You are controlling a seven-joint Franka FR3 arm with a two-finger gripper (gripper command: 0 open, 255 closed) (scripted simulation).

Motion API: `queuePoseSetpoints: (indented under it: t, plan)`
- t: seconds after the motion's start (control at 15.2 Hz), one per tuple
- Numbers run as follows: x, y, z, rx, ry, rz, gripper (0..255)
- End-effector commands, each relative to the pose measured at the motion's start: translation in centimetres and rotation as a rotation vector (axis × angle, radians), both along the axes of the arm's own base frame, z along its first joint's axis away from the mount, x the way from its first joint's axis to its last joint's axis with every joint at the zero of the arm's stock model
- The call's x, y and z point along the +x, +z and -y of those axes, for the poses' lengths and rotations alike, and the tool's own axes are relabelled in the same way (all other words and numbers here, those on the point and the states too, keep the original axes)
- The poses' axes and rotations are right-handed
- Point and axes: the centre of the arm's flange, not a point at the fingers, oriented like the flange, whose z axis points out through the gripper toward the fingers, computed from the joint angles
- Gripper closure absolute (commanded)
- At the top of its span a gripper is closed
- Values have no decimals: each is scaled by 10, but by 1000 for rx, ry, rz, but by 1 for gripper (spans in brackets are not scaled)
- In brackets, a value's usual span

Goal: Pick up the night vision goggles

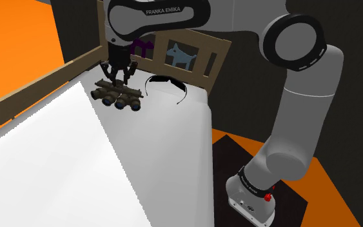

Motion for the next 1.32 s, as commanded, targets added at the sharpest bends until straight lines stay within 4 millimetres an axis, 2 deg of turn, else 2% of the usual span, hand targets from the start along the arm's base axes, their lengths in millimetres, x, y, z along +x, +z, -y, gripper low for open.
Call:
queuePoseSetpoints:
  t: [0.0,0.33,1.25]
  plan:
    - [0,-1,0,0,0,0,255]
    - [0,0,0,0,0,0,255]
    - [0,74,0,0,0,0,255]
